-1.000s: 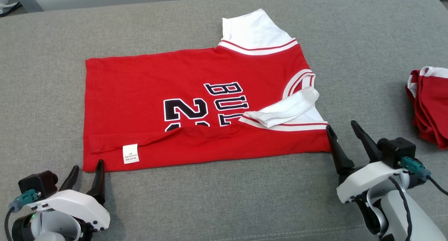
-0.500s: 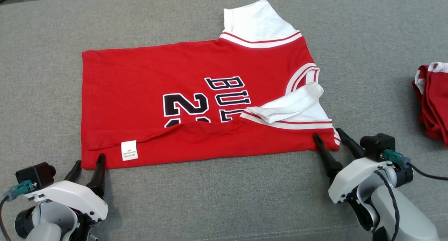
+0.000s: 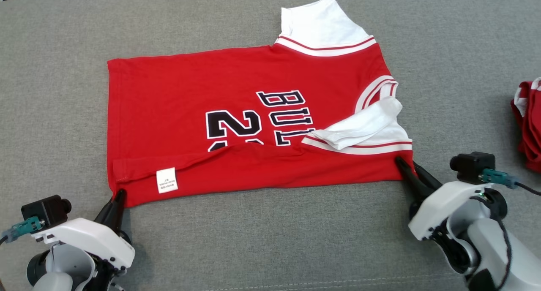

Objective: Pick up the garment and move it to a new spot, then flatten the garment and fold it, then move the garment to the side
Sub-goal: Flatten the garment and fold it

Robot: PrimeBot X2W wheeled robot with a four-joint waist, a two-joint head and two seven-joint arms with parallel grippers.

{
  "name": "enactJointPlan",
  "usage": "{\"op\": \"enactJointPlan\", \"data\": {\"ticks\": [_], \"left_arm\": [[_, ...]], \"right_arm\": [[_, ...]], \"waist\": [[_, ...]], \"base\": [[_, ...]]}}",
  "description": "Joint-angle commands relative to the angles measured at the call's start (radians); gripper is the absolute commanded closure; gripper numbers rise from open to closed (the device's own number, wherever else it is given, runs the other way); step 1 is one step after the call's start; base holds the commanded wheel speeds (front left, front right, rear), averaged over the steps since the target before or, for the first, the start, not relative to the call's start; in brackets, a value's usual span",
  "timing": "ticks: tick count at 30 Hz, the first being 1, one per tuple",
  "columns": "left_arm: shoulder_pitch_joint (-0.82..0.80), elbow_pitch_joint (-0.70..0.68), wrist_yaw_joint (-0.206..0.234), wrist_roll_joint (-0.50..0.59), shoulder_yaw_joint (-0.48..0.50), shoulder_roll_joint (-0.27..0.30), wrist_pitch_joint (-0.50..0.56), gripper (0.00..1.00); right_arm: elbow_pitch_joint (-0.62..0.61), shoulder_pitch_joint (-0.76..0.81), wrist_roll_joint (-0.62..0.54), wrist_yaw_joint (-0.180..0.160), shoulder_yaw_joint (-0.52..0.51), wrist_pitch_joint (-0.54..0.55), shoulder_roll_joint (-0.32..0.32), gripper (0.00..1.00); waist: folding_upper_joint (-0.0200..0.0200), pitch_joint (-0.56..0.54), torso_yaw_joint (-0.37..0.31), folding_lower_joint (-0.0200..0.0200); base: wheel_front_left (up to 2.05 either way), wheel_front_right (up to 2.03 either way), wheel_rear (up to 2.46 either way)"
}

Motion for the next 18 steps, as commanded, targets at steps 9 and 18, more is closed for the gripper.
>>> {"op": "enactJointPlan", "data": {"ticks": [9,18], "left_arm": [[0.151,-0.235,0.072,-0.028,0.076,0.068,0.066,1.00],[0.238,-0.322,0.112,-0.045,0.089,0.065,0.090,1.00]], "right_arm": [[-0.323,0.273,0.106,0.000,-0.098,0.120,-0.162,1.00],[-0.543,0.497,0.030,0.000,-0.266,0.218,-0.098,1.00]], "waist": [[-0.0001,0.005,0.033,0.0000],[-0.0001,0.005,0.028,0.0000]], "base": [[0.00,0.00,0.00],[0.00,0.00,0.00]]}}
